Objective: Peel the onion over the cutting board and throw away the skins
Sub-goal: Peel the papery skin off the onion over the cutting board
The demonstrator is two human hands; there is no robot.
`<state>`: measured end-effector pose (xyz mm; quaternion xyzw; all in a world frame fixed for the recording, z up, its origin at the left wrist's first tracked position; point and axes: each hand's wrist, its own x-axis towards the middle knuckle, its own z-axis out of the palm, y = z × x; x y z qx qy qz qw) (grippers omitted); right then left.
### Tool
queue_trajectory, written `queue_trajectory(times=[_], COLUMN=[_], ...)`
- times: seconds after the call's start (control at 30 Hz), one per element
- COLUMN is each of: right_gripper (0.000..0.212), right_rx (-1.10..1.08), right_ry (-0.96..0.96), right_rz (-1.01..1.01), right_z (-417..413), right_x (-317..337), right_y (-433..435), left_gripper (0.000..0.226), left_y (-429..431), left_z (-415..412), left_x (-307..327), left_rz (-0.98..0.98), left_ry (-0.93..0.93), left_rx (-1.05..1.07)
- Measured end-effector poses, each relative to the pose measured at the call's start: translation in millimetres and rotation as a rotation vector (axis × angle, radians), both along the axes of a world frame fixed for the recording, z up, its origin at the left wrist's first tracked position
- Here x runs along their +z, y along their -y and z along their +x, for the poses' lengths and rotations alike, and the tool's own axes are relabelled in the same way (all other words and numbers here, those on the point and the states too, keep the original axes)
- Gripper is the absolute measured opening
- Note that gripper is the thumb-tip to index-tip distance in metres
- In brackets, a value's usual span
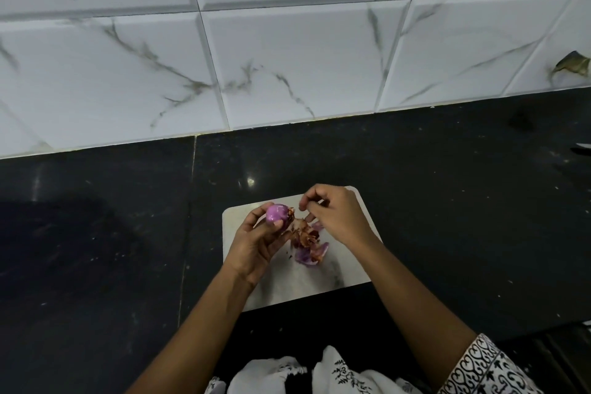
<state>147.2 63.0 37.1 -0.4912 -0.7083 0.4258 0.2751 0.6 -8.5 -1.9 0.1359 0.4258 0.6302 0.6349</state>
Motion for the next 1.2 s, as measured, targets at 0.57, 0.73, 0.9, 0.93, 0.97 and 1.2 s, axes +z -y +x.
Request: queue_trajectory(times=[0.57,0.73,0.9,0.93,0.97,1.2], right_gripper=[0.008,0.019,0.013,0.008,0.009,0.024], right_rx=[0.092,0.159,0.164,0.12,0.089,0.295], right_ry=[0.144,0.331,0.449,0.412,0.376,0.45], right_rz=[0.243,0.197,0.237,0.28,0.318,0.549], right_z=[-4.8,6.9,3.1,3.0,2.5,-8.2], right_x=[6.0,2.3,-1.6,-1.1,-0.3,5.9], right_y=[1.5,-2.7,-8.0,-7.0,-6.1,-7.3], left_gripper=[0.05,0.046,0.044,0.044,0.044,0.042], left_y=[-2.9,-1.5,-4.3,-4.3,-4.4,-8.7], left_z=[3.0,-1.6,1.7,2.1,2.5,6.2], left_x=[0.9,-1.8,-3.1,-3.0,-2.9,-1.4], left_rz=[0.017,0.009,0.038,0.037,0.034,0.028], left_ry=[-0.013,0.009,0.025,0.02,0.015,-0.034], left_rx=[0.163,0.158,0.143,0.136,0.132,0.127])
